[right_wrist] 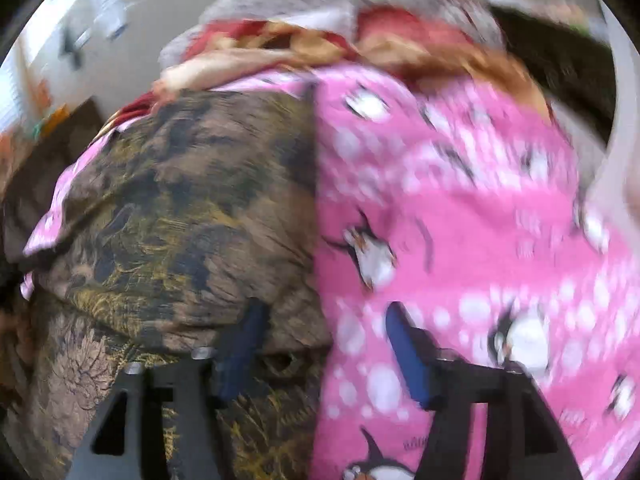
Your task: Fold small clothes
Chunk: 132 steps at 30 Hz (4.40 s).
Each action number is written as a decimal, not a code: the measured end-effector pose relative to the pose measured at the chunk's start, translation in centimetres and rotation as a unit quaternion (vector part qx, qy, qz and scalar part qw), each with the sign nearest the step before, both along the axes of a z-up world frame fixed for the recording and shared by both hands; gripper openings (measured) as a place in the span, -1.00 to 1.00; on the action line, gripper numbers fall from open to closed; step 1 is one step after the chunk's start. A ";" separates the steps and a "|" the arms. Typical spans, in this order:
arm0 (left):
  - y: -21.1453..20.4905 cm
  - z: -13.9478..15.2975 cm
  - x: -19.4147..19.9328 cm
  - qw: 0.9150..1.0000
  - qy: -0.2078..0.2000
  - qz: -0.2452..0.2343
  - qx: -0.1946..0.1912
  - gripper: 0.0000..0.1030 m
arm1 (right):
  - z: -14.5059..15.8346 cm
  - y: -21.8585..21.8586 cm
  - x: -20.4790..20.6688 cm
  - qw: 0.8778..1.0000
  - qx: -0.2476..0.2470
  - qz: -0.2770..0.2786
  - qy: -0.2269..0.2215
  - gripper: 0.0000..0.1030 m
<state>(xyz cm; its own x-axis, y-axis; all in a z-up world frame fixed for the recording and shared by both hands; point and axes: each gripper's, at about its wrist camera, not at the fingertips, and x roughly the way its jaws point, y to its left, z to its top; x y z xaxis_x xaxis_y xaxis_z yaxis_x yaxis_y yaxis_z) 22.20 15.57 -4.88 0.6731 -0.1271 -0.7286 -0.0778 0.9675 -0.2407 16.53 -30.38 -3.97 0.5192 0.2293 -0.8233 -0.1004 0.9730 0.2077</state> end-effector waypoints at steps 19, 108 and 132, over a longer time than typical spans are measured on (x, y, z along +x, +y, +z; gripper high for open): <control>0.0 0.9 3.2 0.999 0.018 0.005 -0.030 -0.76 | 0.8 3.4 8.0 0.998 0.053 0.006 -0.022 -0.37; 5.1 0.6 -33.5 0.990 0.095 -0.080 -0.064 -0.66 | 0.5 8.5 -23.1 0.994 -0.045 0.092 -0.028 0.02; 3.0 -0.4 -30.8 0.959 0.117 -0.199 -0.166 0.04 | 4.4 3.3 -27.5 0.993 -0.046 0.068 -0.087 0.03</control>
